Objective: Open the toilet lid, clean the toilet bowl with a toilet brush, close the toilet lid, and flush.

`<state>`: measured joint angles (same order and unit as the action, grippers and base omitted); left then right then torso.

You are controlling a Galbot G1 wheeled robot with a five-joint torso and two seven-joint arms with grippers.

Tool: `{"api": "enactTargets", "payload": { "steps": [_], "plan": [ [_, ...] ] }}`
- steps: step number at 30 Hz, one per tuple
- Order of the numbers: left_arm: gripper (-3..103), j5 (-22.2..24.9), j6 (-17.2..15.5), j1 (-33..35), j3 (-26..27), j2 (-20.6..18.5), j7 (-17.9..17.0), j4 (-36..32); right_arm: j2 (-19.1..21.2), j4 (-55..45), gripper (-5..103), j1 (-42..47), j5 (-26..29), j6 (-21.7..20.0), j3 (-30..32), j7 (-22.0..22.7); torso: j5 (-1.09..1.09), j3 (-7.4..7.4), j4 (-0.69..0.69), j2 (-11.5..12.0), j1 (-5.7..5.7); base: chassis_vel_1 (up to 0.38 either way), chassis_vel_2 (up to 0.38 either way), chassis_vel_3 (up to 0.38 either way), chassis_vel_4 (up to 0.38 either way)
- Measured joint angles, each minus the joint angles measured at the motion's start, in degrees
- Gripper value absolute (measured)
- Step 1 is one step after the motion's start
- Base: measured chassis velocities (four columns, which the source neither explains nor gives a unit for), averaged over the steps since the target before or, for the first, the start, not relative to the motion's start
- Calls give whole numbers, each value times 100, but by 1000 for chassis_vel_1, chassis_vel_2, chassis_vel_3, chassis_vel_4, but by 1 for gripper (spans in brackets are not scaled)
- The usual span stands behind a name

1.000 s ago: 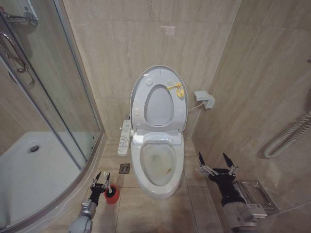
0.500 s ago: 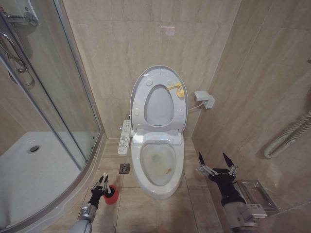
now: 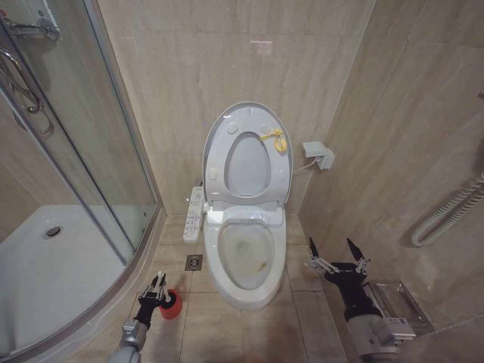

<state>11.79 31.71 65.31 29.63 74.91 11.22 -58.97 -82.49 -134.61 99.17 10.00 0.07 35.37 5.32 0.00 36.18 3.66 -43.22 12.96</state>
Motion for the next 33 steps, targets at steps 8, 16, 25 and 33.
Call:
{"api": "enactTargets", "payload": {
  "steps": [8,16,25,33],
  "plan": [
    [21,154,-8,415,175,-55,-85,-704,0,0,100,0,0,0,0,0,0,0,0,0,0,0,0,0,0],
    [21,437,-49,861,337,-110,-104,-1593,0,0,100,0,0,0,0,0,0,0,0,0,0,0,0,0,0],
    [21,866,-219,1614,761,-73,-134,-3146,0,0,100,0,0,0,0,0,2,0,0,0,0,0,0,0,0],
    [21,1365,-464,2474,999,-105,42,-4624,0,0,100,0,0,0,0,0,0,0,1,0,-1,0,0,0,0]
  ]
}}
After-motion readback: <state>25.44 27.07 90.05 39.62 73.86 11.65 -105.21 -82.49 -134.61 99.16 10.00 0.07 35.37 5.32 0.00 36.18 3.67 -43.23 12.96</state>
